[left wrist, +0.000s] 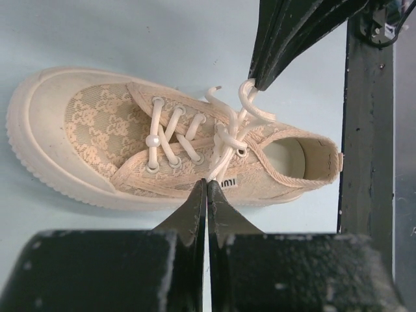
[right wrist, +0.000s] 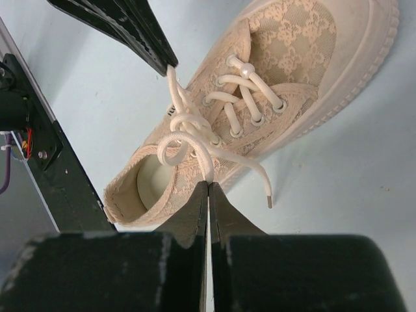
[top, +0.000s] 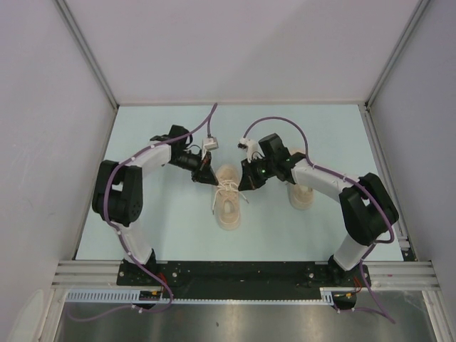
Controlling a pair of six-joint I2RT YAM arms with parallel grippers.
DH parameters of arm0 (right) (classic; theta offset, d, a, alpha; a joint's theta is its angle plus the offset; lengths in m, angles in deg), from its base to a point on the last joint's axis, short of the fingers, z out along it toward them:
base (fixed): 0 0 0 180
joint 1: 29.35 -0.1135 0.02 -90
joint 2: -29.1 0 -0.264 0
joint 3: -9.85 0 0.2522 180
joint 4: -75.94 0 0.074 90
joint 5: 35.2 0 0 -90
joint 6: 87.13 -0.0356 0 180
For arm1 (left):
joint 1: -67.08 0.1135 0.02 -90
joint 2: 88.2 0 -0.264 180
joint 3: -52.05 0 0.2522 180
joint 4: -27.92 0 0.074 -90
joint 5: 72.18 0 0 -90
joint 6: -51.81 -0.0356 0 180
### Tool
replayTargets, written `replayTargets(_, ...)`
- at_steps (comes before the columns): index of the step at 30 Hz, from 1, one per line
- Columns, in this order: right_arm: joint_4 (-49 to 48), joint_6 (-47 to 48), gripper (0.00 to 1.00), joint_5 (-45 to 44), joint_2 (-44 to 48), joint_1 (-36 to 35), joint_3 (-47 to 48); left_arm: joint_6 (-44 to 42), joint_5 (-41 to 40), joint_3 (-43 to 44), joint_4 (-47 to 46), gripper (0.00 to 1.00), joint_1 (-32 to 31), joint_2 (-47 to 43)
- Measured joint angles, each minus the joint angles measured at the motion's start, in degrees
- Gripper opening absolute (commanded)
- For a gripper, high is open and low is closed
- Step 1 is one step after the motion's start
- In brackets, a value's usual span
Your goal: Tie the shoes
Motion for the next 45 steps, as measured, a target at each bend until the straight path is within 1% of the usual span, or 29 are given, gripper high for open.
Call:
replayTargets(11,-0.07,-0.13,0.0,0.26,1.29,0.55,-2.84,-5.22,-3.72,0.35,3.61,0.0,0.13,-0.72)
replayTargets(18,-0.15,-0.11,0.0,0.33,1.77,0.81,-4.5,-6.69,-5.64,0.76,3.96,0.0,0.61,-0.74)
replayTargets(30,-1.2,-0.04,0.0,0.44,2.4,1.2,-6.14,-10.27,-8.55,4.28,6.75,0.0,1.64,-0.74)
replayTargets(38,-1.88,0.52,0.0,0.42,3.21,1.36,-8.17,-12.66,-9.94,4.39,8.26,0.0,1.64,-0.74)
replayTargets(45,-2.21,1.22,0.0,0.39,3.48,1.73,-9.53,-13.09,-10.82,4.39,8.11,0.0,1.75,-0.74)
